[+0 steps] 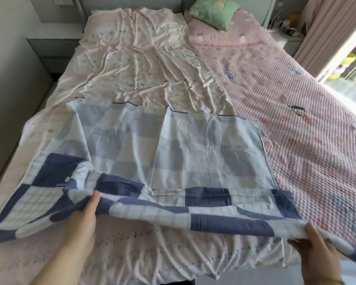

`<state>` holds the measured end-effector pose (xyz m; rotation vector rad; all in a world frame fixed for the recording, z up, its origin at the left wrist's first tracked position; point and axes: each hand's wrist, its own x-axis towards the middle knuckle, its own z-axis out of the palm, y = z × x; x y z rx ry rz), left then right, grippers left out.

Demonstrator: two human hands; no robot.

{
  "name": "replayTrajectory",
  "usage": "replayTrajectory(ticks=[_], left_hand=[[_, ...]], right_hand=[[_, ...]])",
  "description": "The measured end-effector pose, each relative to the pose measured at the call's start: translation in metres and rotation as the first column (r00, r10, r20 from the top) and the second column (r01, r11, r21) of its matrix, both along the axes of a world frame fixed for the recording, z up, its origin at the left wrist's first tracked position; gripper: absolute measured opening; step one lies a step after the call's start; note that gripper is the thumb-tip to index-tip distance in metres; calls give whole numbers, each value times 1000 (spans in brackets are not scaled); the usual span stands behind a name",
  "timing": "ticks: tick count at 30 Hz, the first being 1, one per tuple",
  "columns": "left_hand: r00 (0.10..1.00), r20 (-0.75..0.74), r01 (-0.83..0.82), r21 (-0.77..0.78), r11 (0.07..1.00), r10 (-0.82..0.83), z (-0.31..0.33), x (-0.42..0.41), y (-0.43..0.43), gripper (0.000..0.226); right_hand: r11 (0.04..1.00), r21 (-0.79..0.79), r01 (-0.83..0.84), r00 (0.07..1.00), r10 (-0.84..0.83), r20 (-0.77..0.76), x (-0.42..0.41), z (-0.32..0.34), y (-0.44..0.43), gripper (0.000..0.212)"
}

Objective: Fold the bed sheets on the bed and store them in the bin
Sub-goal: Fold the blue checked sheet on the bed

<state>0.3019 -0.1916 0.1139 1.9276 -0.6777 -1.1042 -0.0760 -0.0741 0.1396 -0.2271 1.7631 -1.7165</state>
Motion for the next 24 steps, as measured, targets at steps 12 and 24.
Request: replayTrajectory(ticks=[12,24], left_hand=[[995,-23,-99,-127,987,97,27,-68,-199,58],[582,354,600,420,681,-732,-64,-64,-223,53]], right_hand=[[984,177,-6,981,40,-190,-63,26,-211,19],[597,548,-585,693,720,-44,-40,-65,-315,43]])
